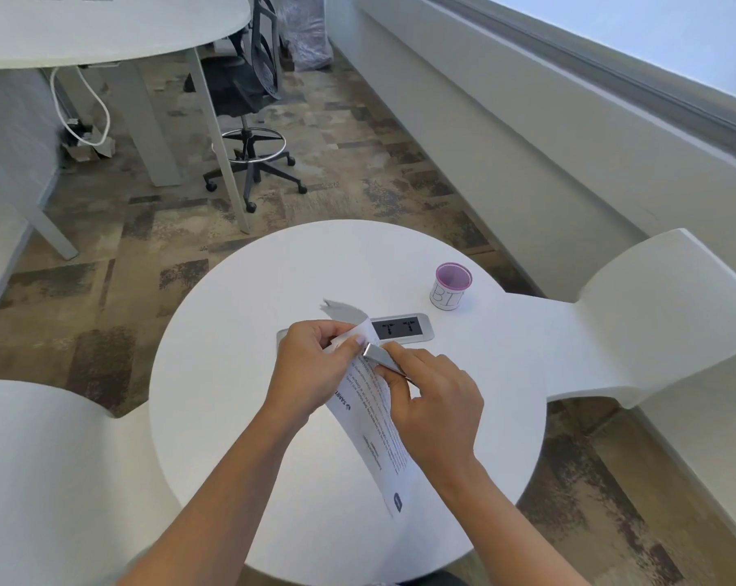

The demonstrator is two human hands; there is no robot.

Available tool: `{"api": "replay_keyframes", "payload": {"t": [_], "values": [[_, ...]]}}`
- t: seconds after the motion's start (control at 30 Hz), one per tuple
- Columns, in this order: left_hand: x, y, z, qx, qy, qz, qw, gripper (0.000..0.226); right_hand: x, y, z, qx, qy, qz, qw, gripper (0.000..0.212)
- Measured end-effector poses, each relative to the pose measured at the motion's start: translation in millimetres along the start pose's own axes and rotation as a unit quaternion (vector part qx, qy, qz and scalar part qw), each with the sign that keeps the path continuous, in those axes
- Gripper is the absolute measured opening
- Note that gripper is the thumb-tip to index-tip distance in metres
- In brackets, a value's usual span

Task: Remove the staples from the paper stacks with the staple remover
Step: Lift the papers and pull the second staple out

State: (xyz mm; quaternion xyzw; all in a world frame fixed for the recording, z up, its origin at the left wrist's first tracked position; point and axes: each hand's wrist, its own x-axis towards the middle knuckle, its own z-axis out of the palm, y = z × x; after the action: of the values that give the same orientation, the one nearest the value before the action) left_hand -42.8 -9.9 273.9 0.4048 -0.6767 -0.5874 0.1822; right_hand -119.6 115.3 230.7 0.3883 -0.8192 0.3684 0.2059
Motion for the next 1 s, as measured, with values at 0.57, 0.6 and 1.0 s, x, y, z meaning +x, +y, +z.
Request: {"api": "replay_keyframes", "payload": {"t": [0.57,0.6,1.0], "values": [[5.3,2.6,-3.4,-0.144,-0.048,-0.031,0.988,0.004,-0.4,-12.9,6.3,0.479,-0.117,0.346,0.798,0.021],[5.9,2.0,-3.8,-0.143,-0.048,-0.033,0.988,0.005,-0.7,-12.9,6.9,0.488,-0.122,0.355,0.788,0.020],[11.9,-0.9,-8.1,-0.144,-0.037,-0.034,0.988,0.004,-2.3,-5.6,12.8,0.493,-0.103,0.390,0.770,0.017]]}}
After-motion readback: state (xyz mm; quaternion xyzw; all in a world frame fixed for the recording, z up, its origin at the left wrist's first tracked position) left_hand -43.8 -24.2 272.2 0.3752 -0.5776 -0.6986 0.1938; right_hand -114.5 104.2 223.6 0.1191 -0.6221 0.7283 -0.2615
